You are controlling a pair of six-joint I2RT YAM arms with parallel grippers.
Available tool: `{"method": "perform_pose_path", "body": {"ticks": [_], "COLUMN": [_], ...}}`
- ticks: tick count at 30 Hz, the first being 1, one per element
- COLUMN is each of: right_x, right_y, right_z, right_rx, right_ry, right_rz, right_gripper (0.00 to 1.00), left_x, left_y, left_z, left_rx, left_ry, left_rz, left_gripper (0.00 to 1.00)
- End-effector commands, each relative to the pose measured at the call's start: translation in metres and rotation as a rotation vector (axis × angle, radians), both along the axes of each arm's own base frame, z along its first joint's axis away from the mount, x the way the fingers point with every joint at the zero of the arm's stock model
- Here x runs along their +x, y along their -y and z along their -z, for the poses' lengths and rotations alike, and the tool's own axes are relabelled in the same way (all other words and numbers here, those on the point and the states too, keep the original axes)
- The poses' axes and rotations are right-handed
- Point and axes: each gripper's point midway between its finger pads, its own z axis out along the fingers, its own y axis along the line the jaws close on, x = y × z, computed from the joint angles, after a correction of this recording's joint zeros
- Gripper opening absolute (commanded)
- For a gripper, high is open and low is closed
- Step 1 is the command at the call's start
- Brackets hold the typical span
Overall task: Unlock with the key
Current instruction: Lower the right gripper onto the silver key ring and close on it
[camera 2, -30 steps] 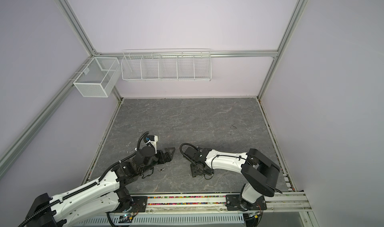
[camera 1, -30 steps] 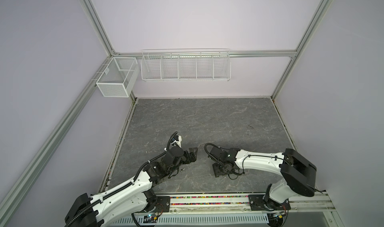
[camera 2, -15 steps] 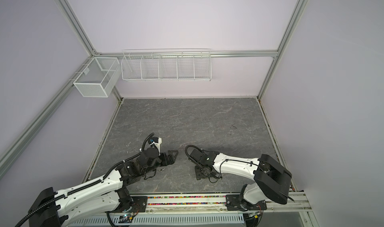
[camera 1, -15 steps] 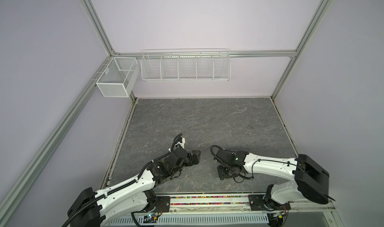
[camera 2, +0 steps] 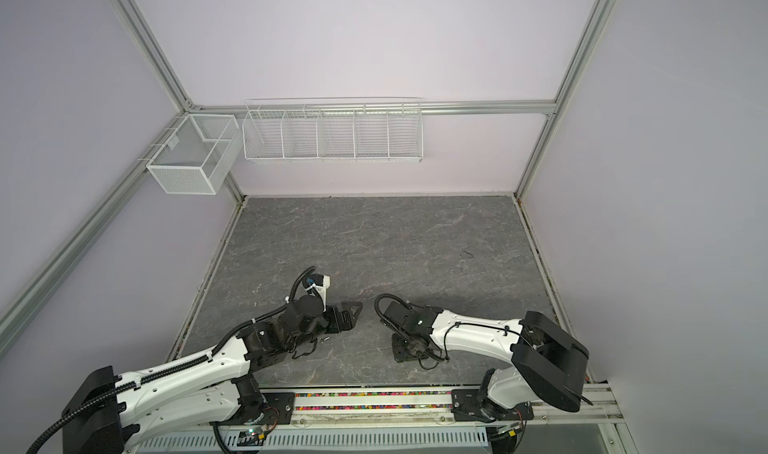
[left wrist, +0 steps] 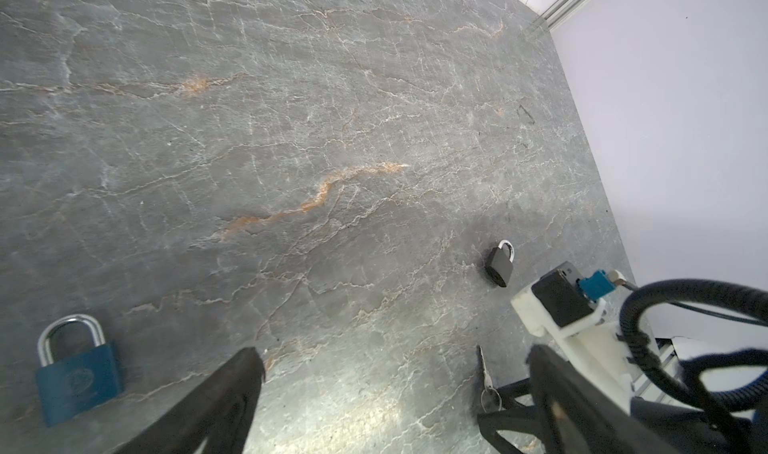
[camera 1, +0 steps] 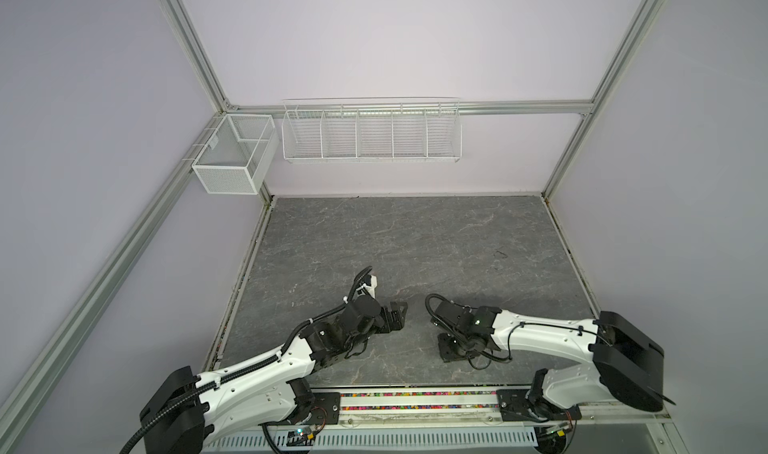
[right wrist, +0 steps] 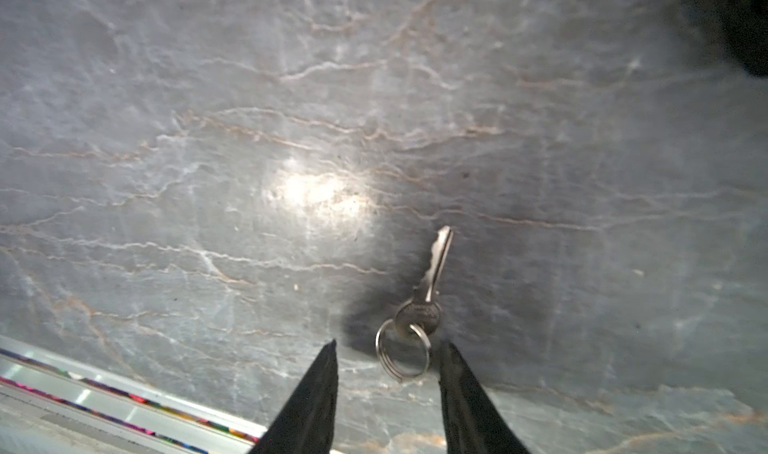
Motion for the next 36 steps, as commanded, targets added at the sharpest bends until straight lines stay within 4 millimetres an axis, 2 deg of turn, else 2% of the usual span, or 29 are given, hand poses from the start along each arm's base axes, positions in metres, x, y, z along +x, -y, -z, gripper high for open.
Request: {"method": "perform_pose_path", "body": {"ticks": [1,7,10,28,33,36], "right_x": [-0.006,-0.004,-0.003,0.009,0.011,0.01], "right_y": [0.004,0.005,0.003,-0.003,0.005,0.018], "right_z": [0.01,0.012,0.012,0.008,0.005,0.004], "right_rx": [-0.022,-0.034,-0.031,-0.053,-0.09,-0.122], "right_ry": [-0.025,-0.021,-0.018,0.022,0.029,0.026], "right_rz": [0.025,0.035,0.036,0.042,0.026,0.015], "right_gripper": [0.39,0.35,0.3,0.26,0.26,0.26], "left_x": [0.004,0.004,0.004,0.004,0.004,0.005], "left_y": [0.005,0.006,0.005,0.001,0.002,0.002], "left_z": [-0.018,-0.015,-0.014,-0.016,-0.019,-0.02], "left_rx": [-0.037,-0.031,-0.029,-0.023,-0.025,-0.028], "left_ry": [0.029,0.026,0.027,0.041,0.047,0.05], "left_rz": [-0.011,-0.008,-0.009,-0.016,-0.013,-0.015], "left_gripper": [0.99,0.99,0.99,0.99,0.99,0.99]}}
